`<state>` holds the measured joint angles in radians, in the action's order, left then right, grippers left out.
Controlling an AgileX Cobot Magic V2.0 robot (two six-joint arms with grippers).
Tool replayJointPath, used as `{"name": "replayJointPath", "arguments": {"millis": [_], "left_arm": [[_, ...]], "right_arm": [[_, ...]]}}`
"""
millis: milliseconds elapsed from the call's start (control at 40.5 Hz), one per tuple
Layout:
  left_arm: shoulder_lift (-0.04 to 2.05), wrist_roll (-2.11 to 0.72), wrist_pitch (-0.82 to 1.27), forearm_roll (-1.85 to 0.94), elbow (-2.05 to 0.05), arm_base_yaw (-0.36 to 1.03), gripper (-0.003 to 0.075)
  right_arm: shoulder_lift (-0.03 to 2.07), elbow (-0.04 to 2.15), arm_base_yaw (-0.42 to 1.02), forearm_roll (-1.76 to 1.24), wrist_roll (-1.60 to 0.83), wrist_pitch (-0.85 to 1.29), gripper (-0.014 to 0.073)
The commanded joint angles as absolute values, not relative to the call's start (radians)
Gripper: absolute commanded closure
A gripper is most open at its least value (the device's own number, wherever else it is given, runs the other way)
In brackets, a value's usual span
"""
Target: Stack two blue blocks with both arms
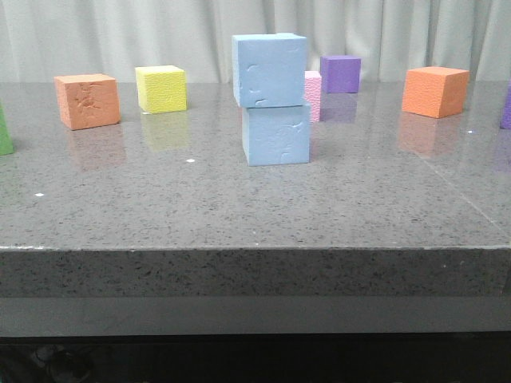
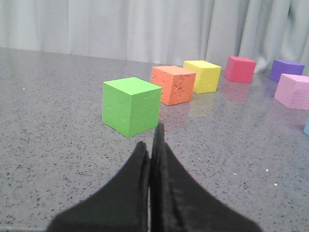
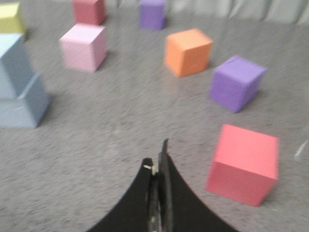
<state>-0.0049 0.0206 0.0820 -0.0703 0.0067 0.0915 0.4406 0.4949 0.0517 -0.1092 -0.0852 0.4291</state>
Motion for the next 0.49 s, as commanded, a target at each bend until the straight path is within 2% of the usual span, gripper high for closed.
{"name": "replayJointPath", "arguments": {"millis": [0,271,469], "left_arm": [[-0.028,0.025,0.0,-0.072,0.043,0.092,0.0738],[-0.028,0.025,0.0,-0.072,0.043,0.092,0.0738],[-0.028,0.025,0.0,-0.072,0.043,0.092,0.0738]], "right_arm": [[0.292,0.353,0.003,-0.101,-0.102,0.199,0.0707],[0.024,0.029,-0.043,-0.162,-0.1,-0.02,0.0707],[-0.031,-0.026,-0.043,-0.166,-0.1,-0.017,0.0707]]}}
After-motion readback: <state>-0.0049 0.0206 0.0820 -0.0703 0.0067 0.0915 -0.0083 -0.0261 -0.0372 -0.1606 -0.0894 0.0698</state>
